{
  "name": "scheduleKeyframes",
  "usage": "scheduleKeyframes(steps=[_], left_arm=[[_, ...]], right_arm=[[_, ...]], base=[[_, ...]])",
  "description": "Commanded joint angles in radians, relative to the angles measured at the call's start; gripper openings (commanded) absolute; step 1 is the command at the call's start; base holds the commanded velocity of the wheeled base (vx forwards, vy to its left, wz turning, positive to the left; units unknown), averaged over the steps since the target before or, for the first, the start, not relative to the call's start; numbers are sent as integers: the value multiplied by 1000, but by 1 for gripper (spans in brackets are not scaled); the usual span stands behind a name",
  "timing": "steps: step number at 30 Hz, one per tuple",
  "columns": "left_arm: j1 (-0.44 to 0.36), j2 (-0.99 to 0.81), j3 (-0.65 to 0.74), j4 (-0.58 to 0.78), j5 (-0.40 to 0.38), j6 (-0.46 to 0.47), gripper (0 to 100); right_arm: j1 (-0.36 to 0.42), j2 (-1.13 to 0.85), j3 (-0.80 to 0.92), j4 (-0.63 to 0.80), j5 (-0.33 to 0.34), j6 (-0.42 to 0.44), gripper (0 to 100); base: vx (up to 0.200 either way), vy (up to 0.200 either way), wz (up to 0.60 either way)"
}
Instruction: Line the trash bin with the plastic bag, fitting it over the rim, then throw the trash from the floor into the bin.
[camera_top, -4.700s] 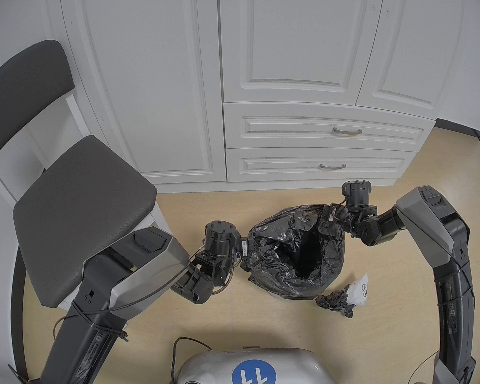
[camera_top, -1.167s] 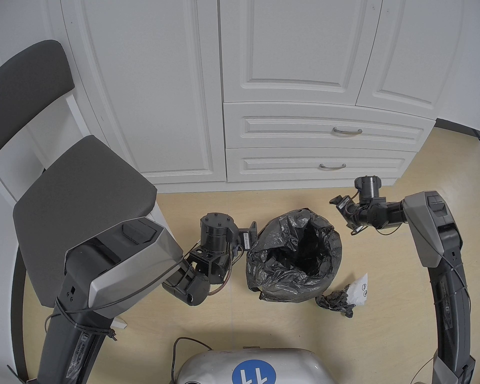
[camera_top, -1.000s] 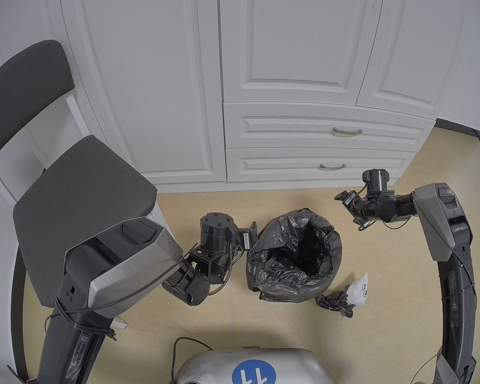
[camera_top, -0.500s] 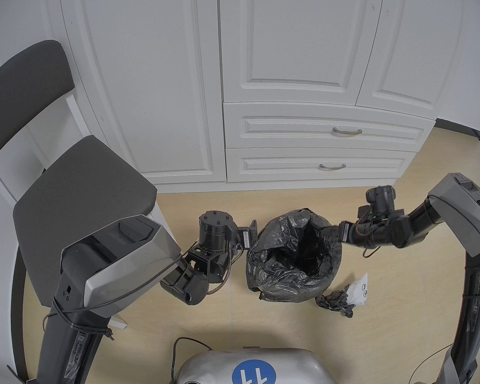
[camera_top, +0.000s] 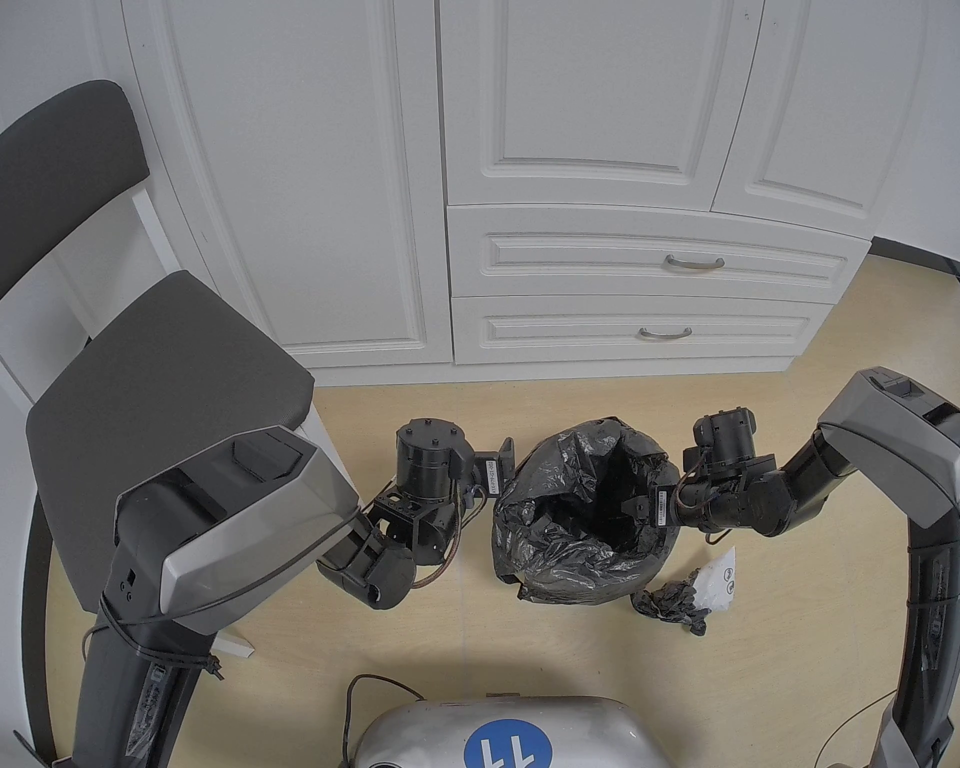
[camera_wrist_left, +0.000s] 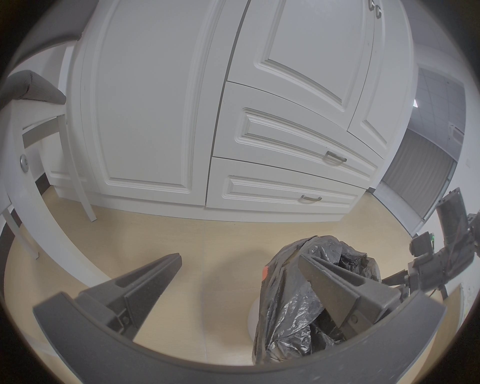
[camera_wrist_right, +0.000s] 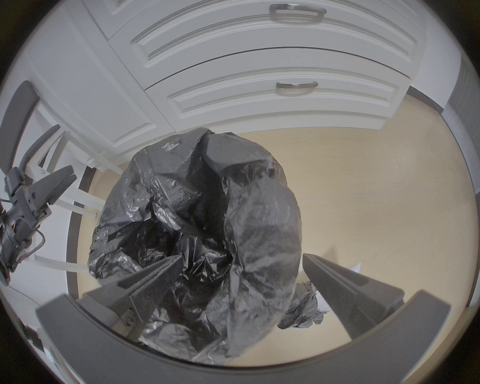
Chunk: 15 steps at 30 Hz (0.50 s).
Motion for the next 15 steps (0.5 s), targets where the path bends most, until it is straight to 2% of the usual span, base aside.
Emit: scheduleKeyframes(steps=[1, 4, 15], left_arm=[[0, 1, 0, -1, 2, -1, 100], [0, 3, 0, -9, 0, -1, 100], [-6, 4, 2, -21, 2, -2, 100]], right_arm=[[-30, 42, -48, 0, -16, 2, 100], [-62, 54, -76, 2, -34, 4, 100], [-165, 48, -128, 15, -17, 4, 100]], base=[[0, 0, 0], [0, 0, 0], [0, 0, 0]])
